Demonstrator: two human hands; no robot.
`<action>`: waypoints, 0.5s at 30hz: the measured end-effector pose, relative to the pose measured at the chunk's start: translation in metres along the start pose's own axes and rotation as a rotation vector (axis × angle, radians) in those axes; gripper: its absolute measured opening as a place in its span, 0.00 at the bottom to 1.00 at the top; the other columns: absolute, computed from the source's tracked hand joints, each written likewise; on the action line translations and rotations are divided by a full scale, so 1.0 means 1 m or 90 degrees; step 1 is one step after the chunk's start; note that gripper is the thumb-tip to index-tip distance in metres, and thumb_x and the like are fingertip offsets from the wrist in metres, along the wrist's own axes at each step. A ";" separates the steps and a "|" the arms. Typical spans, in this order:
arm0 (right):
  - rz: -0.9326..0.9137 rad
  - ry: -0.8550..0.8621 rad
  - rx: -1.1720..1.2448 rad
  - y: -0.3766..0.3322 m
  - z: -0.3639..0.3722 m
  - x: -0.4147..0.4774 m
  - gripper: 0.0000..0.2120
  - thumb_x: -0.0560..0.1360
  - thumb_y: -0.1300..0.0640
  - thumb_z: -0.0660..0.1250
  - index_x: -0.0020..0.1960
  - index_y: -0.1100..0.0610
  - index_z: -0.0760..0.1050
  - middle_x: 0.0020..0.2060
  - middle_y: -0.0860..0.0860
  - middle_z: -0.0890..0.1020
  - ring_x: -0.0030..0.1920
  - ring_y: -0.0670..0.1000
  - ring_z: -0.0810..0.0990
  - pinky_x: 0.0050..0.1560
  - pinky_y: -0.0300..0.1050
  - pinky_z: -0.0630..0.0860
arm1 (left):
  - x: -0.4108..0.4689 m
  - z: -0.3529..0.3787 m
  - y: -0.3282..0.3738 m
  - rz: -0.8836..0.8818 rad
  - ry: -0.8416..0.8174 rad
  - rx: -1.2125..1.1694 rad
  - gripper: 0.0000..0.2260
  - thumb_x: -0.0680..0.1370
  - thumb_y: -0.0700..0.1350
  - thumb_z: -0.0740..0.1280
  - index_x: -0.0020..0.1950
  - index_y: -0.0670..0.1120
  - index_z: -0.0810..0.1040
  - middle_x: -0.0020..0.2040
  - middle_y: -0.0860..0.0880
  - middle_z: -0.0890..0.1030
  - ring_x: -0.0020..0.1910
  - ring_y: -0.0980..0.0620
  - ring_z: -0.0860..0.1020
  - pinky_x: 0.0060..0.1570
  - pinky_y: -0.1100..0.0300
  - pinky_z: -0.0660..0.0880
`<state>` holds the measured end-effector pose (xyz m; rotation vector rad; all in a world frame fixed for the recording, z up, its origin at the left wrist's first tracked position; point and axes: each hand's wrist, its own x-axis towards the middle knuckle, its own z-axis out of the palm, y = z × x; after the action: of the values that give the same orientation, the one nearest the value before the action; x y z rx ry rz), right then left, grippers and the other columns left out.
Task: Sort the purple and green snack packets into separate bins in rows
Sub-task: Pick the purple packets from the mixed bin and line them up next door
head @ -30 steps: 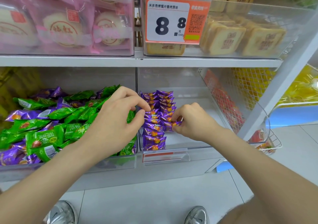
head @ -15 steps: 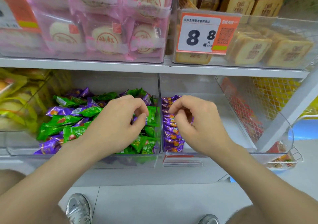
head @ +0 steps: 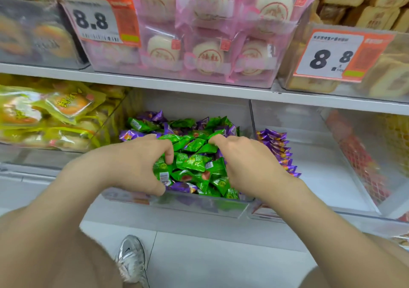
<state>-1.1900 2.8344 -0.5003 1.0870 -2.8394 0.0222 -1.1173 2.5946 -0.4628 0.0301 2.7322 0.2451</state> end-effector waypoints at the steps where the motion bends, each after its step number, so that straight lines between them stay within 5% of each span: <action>1: -0.004 -0.008 0.006 0.003 0.002 0.003 0.35 0.70 0.66 0.70 0.73 0.49 0.64 0.55 0.52 0.80 0.53 0.60 0.81 0.41 0.52 0.75 | 0.001 0.001 -0.002 0.008 0.002 0.003 0.26 0.65 0.58 0.79 0.57 0.63 0.69 0.54 0.57 0.69 0.51 0.56 0.76 0.56 0.51 0.77; 5: -0.018 0.008 0.081 0.012 0.006 0.011 0.34 0.72 0.64 0.71 0.72 0.43 0.65 0.53 0.52 0.80 0.55 0.61 0.81 0.48 0.57 0.81 | 0.005 0.004 -0.006 0.047 0.015 -0.017 0.28 0.65 0.59 0.83 0.60 0.64 0.74 0.55 0.58 0.69 0.50 0.61 0.74 0.52 0.57 0.76; 8: -0.016 0.099 0.155 0.016 0.009 0.014 0.24 0.75 0.58 0.72 0.69 0.44 0.73 0.47 0.51 0.85 0.52 0.59 0.83 0.51 0.56 0.81 | 0.006 0.004 -0.009 0.072 0.040 -0.018 0.25 0.65 0.58 0.84 0.59 0.62 0.80 0.54 0.59 0.72 0.47 0.67 0.72 0.40 0.70 0.67; 11: -0.013 0.211 0.188 0.020 0.008 0.014 0.13 0.77 0.56 0.70 0.61 0.48 0.81 0.47 0.47 0.87 0.50 0.55 0.85 0.54 0.56 0.80 | 0.007 0.003 -0.008 0.100 0.068 -0.039 0.17 0.67 0.58 0.83 0.53 0.60 0.85 0.50 0.60 0.76 0.47 0.74 0.71 0.38 0.68 0.67; 15: 0.045 0.320 0.309 0.022 0.005 0.009 0.13 0.79 0.59 0.68 0.61 0.47 0.81 0.40 0.46 0.85 0.37 0.51 0.83 0.47 0.51 0.80 | 0.006 0.004 0.000 0.157 0.134 -0.065 0.10 0.70 0.58 0.80 0.48 0.61 0.83 0.45 0.59 0.79 0.45 0.67 0.74 0.41 0.67 0.70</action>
<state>-1.2117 2.8443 -0.5039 0.8792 -2.4541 0.8926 -1.1213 2.5957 -0.4689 0.3326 2.9175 0.4828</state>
